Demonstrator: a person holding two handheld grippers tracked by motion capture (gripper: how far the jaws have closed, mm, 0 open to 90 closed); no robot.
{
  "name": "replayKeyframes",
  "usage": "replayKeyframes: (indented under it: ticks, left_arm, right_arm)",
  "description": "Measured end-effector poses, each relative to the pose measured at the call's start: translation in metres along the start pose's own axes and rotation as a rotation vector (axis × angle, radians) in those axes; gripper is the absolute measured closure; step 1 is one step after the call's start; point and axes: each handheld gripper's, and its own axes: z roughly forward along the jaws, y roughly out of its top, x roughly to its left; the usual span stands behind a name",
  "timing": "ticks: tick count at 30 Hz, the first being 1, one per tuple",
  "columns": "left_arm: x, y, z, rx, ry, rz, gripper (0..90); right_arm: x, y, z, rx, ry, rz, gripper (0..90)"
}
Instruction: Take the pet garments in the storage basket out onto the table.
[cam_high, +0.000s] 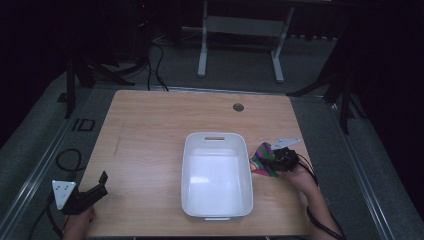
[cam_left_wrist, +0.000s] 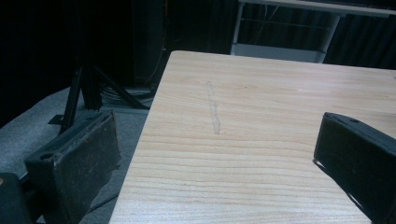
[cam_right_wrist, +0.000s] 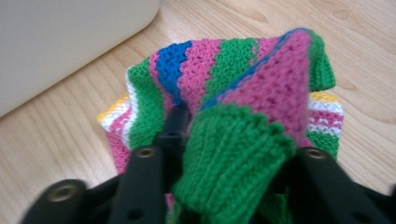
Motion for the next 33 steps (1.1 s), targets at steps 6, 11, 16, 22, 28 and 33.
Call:
replayKeyframes:
  ticks: [6,11,16,22,28,33]
  left_arm:
    - [0.0,0.0,0.0,0.0,0.001,-0.005,0.9]
    - [0.0,0.0,0.0,0.001,0.002,-0.005,0.9]
    - [0.0,0.0,0.0,0.0,0.003,-0.006,0.9]
    - [0.0,0.0,0.0,0.001,0.003,-0.007,0.9]
    - [0.0,0.0,0.0,-0.001,0.004,-0.005,0.9]
    - [0.0,0.0,0.0,0.0,0.004,-0.005,0.9]
  right_arm:
    - [0.002,0.008,-0.015,0.006,-0.019,-0.02,40.3]
    - [0.002,0.011,-0.036,-0.032,-0.03,-0.01,35.3]
    - [0.0,0.012,-0.048,-0.04,-0.043,-0.009,29.2]
    - [-0.001,0.003,-0.061,-0.057,-0.072,0.026,21.4]
    - [0.0,-0.01,-0.075,-0.11,-0.072,0.061,13.8]
    - [0.005,-0.033,-0.083,-0.141,-0.062,0.104,11.0]
